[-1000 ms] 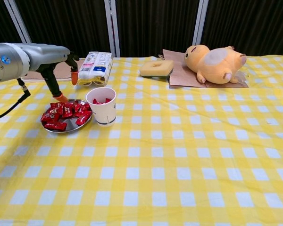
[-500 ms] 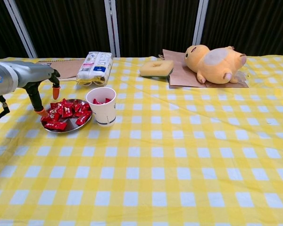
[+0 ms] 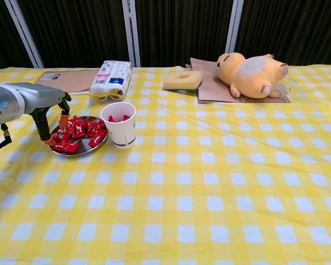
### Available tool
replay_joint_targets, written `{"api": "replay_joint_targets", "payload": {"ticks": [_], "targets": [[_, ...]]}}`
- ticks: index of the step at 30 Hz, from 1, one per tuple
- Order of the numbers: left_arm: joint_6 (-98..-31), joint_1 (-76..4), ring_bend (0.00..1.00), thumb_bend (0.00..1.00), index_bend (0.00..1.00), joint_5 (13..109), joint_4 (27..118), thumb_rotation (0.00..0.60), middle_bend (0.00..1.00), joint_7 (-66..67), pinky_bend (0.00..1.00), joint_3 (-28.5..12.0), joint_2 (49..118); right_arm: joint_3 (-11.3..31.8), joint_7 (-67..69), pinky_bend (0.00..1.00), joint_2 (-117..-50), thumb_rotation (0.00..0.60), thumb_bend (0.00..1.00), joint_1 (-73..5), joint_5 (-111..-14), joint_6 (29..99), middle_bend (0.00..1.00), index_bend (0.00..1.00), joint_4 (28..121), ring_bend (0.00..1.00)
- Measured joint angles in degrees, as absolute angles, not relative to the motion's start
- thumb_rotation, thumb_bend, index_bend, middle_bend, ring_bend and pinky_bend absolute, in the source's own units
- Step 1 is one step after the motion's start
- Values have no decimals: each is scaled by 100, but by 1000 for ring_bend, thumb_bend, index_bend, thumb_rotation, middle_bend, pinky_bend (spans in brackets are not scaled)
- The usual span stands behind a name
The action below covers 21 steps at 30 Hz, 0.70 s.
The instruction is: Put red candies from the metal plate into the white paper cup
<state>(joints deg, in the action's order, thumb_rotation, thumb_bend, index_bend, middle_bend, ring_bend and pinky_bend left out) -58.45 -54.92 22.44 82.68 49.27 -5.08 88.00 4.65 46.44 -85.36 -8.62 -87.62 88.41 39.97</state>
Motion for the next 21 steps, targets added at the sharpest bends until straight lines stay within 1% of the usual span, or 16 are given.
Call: {"api": "replay_joint_targets", "payload": {"ticks": [18,21], "targets": [[-5695,-5509,0,220,480,2092,8051,600,0,5026,16,-536,8901,475,4645,0,-8543,600,409,-868,-8748,8821,4,0,3972,0],[-5661,-5534,0,238,480,2077,8015,600,0,5063,16,-541,8942,475,4649,0,-8543,600,409,-869,-8749,8820,4,0,3970,0]]}}
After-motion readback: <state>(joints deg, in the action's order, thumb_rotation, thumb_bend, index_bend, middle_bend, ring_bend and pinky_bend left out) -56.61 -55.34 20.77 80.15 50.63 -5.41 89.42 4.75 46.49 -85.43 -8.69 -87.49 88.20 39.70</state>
